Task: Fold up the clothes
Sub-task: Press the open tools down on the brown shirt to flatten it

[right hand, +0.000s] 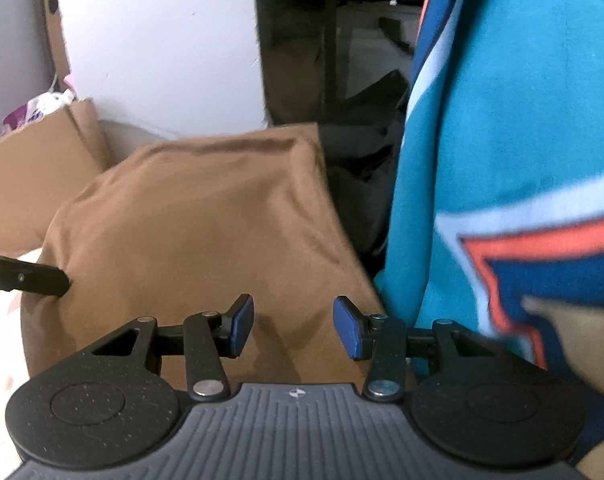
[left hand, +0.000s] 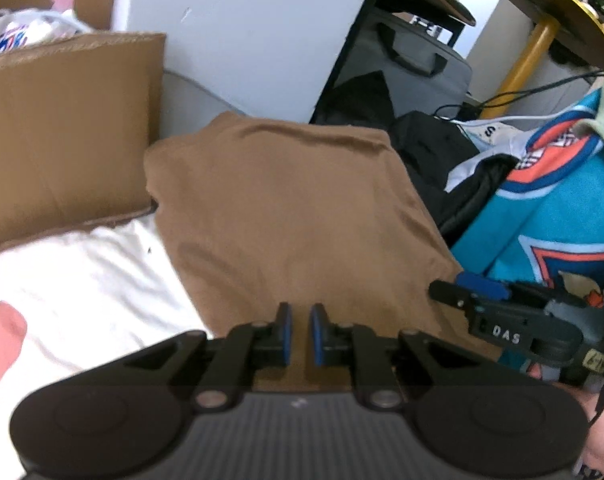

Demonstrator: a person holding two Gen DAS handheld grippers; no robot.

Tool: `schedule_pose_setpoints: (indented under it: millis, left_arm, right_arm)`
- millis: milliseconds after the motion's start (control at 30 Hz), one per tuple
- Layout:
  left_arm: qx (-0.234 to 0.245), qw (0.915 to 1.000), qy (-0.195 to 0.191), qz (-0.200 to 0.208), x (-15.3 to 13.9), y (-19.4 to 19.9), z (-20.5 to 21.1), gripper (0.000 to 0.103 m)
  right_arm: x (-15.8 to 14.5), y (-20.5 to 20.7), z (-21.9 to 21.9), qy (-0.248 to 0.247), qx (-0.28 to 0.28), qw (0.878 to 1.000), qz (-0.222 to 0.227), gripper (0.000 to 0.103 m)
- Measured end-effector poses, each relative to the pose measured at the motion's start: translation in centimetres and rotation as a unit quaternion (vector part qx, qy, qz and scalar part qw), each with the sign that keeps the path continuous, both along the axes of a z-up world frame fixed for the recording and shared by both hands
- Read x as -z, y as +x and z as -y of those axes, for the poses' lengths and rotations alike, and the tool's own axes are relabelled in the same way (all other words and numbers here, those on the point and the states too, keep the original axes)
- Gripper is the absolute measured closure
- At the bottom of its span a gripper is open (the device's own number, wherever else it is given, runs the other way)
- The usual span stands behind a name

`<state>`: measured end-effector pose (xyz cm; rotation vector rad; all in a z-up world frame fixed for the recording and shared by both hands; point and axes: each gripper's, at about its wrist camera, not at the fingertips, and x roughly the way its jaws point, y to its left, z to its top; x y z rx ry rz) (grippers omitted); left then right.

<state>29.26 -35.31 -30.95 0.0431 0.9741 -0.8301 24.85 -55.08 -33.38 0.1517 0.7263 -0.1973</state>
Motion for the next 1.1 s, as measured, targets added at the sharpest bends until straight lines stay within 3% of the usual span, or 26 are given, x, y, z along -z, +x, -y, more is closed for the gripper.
schedule_pose_setpoints:
  millis: [533, 800, 1033, 1100]
  left_arm:
    - [-0.053, 0.9982, 0.026, -0.007, 1.5, -1.7, -3.0, 0.092]
    - [-0.066, 0.9967, 0.046, -0.012, 1.7, -2.5, -4.3, 0.069]
    - [-0.072, 0.9969, 0.024, -0.02, 1.0, -3.7, -4.9, 0.064]
    - [-0.07, 0.9971, 0.014, -0.026, 1.3, -3.9, -4.8, 0.049]
  right_arm:
    - [2.4, -4.5, 1.1, 0.021, 0.031, 0.999, -0.039, 0.052]
    - [3.0, -5.6, 1.2, 0.016, 0.058, 0.995, -0.075, 0.052]
    - [1.7, -7.0, 1.2, 0.026, 0.068, 0.994, -0.076, 0.052]
    - [1.1, -6.9, 1.1, 0.028, 0.06, 0.995, -0.07, 0.052]
